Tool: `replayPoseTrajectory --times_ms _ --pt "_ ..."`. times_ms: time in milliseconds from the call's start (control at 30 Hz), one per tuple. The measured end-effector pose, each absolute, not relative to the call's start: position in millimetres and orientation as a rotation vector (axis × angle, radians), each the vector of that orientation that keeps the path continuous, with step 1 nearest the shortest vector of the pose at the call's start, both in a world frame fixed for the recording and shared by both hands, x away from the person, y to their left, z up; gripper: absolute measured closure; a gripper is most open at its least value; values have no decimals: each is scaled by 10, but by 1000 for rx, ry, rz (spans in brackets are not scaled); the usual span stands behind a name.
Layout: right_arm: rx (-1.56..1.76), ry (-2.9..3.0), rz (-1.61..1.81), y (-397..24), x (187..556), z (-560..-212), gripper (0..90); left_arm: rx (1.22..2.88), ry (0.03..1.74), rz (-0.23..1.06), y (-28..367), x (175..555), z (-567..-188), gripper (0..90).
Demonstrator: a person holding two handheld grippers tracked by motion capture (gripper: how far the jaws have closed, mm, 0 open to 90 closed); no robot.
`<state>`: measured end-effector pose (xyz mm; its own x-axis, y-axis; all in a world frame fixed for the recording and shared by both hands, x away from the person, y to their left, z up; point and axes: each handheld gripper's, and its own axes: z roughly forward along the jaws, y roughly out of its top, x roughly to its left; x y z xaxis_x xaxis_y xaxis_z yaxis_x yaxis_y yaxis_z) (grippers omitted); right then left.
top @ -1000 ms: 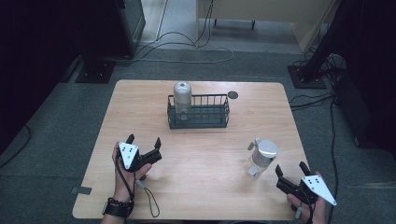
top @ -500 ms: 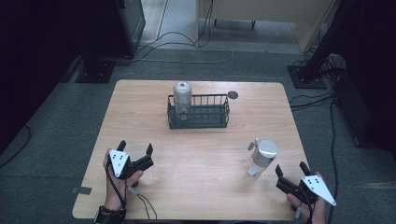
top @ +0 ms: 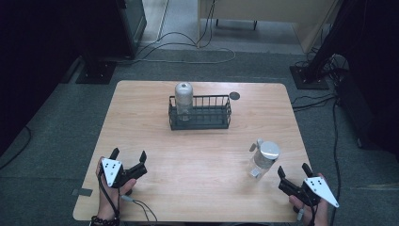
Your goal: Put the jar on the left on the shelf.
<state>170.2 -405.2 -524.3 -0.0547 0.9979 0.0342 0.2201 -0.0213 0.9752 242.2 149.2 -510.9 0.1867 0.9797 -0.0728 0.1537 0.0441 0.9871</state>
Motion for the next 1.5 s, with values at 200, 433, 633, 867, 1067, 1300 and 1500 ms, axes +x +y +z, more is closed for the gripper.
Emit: replayPoseTrajectory --times_ms 200,433,633,867,1067,1300,1500 --pt "1367 1402 1161 -4051 1702 -5243 102 1360 1204 952 1577 2363 -5121 16" --pt "1362 1416 1149 -4045 1712 -5242 102 1351 1219 951 1658 2285 -5157 16" --pt "1362 1414 1148 -4043 1713 -5242 100 1351 1236 949 1743 2236 -5191 16" --pt "1362 1414 1151 -4046 1711 -5242 97 1350 1245 953 1834 2155 -5190 33" --pt "1364 1409 1158 -4046 1707 -5242 94 1354 1255 949 1897 2128 -5188 36" --pt "1358 1409 1160 -4052 1704 -5243 91 1346 1274 945 1969 2115 -5186 36" --pt "1346 1429 1150 -4035 1711 -5242 91 1334 1290 927 2001 2126 -5185 36"
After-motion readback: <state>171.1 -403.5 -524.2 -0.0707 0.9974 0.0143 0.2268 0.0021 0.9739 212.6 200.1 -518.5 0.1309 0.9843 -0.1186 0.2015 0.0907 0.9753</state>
